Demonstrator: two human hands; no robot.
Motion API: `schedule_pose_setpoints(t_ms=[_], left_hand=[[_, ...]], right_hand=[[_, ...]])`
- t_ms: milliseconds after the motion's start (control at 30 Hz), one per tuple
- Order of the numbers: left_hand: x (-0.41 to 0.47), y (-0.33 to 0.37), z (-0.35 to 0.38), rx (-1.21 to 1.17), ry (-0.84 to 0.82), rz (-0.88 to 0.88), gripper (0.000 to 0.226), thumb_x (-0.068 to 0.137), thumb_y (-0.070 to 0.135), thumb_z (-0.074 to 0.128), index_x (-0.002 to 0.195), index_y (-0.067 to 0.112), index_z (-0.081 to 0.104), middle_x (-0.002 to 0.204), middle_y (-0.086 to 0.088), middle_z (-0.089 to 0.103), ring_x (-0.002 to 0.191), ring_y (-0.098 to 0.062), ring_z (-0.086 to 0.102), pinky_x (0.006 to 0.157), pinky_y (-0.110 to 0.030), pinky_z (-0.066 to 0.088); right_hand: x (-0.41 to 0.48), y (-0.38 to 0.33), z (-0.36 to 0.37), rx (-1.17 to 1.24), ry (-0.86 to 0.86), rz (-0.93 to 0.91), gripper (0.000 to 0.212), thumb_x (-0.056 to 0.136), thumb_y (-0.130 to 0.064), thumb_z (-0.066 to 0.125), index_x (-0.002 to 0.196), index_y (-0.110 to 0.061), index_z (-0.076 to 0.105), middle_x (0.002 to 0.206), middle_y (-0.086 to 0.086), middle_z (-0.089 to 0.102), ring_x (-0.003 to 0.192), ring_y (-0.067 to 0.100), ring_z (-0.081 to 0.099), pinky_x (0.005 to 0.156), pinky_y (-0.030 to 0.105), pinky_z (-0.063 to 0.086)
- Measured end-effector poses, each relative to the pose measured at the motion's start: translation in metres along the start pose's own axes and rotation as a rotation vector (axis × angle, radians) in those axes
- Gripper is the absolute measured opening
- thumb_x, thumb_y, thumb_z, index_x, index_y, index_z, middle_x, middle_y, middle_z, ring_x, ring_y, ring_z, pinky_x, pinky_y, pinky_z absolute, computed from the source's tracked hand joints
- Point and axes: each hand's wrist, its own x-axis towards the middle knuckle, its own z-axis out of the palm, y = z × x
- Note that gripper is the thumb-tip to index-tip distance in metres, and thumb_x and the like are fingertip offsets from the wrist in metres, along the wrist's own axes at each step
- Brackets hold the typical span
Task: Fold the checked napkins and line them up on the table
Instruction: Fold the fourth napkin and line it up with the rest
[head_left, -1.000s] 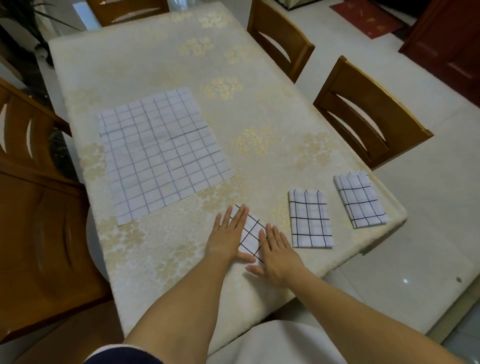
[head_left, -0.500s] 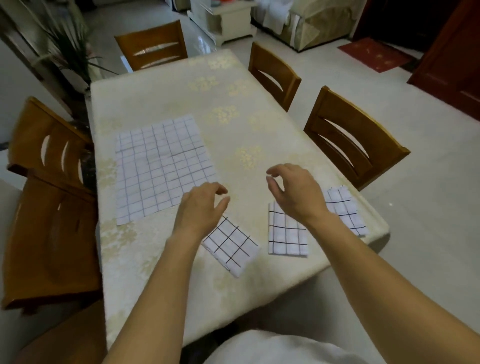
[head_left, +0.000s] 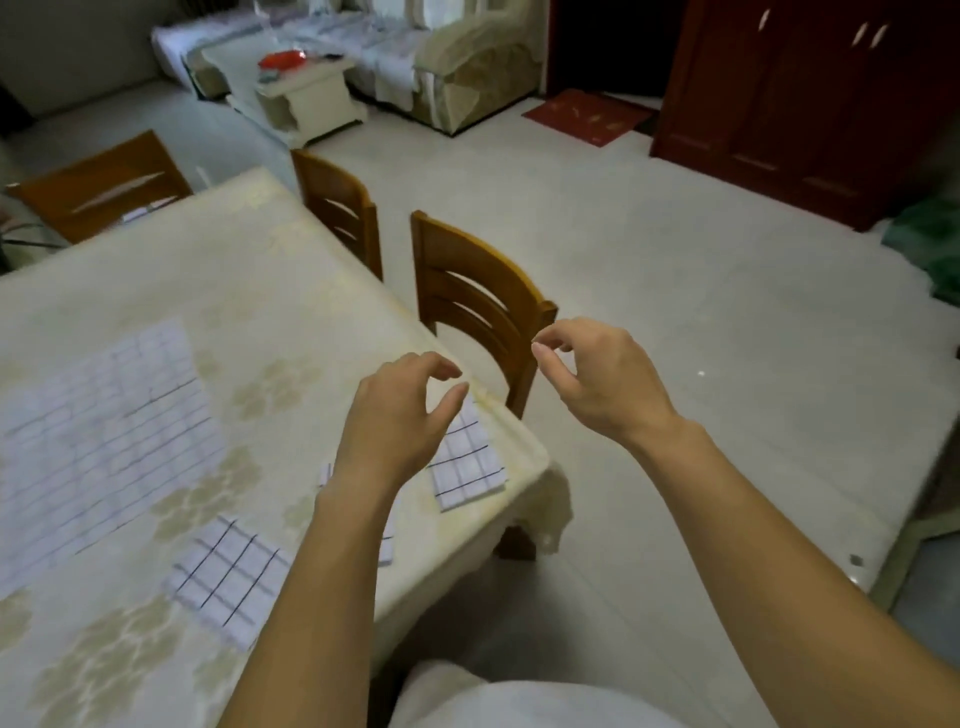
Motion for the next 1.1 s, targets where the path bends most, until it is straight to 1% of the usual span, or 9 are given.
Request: schedule_pose_setpoints(t_ms=[167,300,400,500,600,733,833,933,1100], left_hand=[[0.065,0.046,0.032,-0.003,-0.018,0.067,0.024,0.100,0.045,0.061,0.116,0.030,0.068,0.113,0.013,0.069,0.102,-0.005,0.059,0.094,-0.032,0.051],[0.130,0.066,0.060,-0.014,-0.036,0.137,0.024,0.099,0.046,0.060,0.112,0.028,0.070,0.106,0.012,0.069,0.091,-0.008,0.061,0.087,-0.037,0.054],[0.190,0.091,0.077,-0.038,-0.039,0.178,0.027,0.099,0.048,0.059,0.113,0.028,0.069,0.109,0.010,0.069,0.104,-0.014,0.063,0.092,-0.044,0.054],[0.248,0.126,0.091,-0.081,-0.039,0.225,0.028,0.100,0.049,0.059,0.117,0.029,0.067,0.115,0.012,0.069,0.110,-0.011,0.062,0.096,-0.039,0.052],[0.292,0.148,0.105,-0.106,-0.052,0.247,0.028,0.101,0.050,0.058,0.119,0.030,0.066,0.116,0.014,0.068,0.111,-0.008,0.061,0.099,-0.040,0.052],[0.325,0.139,0.120,-0.056,-0.047,0.173,0.030,0.101,0.051,0.057,0.119,0.030,0.067,0.115,0.015,0.068,0.108,-0.006,0.062,0.097,-0.037,0.053],[0.349,0.127,0.133,0.017,-0.048,0.058,0.030,0.101,0.050,0.057,0.119,0.029,0.068,0.115,0.014,0.069,0.108,-0.007,0.062,0.094,-0.031,0.051],[0.378,0.132,0.142,0.062,0.007,-0.052,0.030,0.101,0.048,0.057,0.120,0.027,0.068,0.116,0.013,0.069,0.108,-0.006,0.062,0.091,-0.026,0.048],[0.427,0.148,0.140,0.085,0.093,-0.256,0.030,0.100,0.048,0.058,0.120,0.028,0.068,0.115,0.014,0.068,0.108,-0.006,0.061,0.095,-0.033,0.053]], right_hand=[[0.037,0.066,-0.036,0.054,0.047,0.078,0.023,0.100,-0.037,0.054,0.106,-0.024,0.071,0.100,-0.010,0.072,0.091,0.011,0.065,0.079,0.037,0.058],[0.074,0.107,-0.057,0.048,0.048,0.123,0.021,0.100,-0.034,0.056,0.107,-0.021,0.071,0.102,-0.008,0.072,0.094,0.012,0.065,0.080,0.034,0.057],[0.103,0.136,-0.082,0.042,0.039,0.187,0.021,0.100,-0.034,0.055,0.105,-0.021,0.071,0.101,-0.009,0.072,0.094,0.013,0.066,0.081,0.035,0.056],[0.136,0.169,-0.107,-0.006,0.054,0.216,0.020,0.100,-0.035,0.055,0.102,-0.023,0.071,0.099,-0.013,0.071,0.092,0.011,0.066,0.080,0.036,0.056],[0.171,0.201,-0.119,-0.019,0.099,0.235,0.022,0.100,-0.036,0.054,0.103,-0.023,0.072,0.097,-0.011,0.072,0.090,0.012,0.066,0.079,0.037,0.057],[0.213,0.235,-0.104,0.049,0.042,0.210,0.019,0.100,-0.033,0.055,0.100,-0.023,0.071,0.095,-0.013,0.070,0.090,0.011,0.065,0.078,0.035,0.055],[0.255,0.259,-0.085,0.077,-0.043,0.125,0.017,0.100,-0.031,0.055,0.100,-0.024,0.071,0.096,-0.014,0.070,0.092,0.010,0.064,0.077,0.031,0.053],[0.306,0.283,-0.072,0.125,-0.118,0.026,0.017,0.100,-0.031,0.055,0.101,-0.024,0.071,0.097,-0.014,0.069,0.092,0.009,0.063,0.077,0.029,0.052],[0.391,0.317,-0.076,0.165,-0.229,-0.142,0.018,0.100,-0.033,0.055,0.103,-0.024,0.070,0.099,-0.013,0.069,0.093,0.010,0.063,0.079,0.030,0.053]])
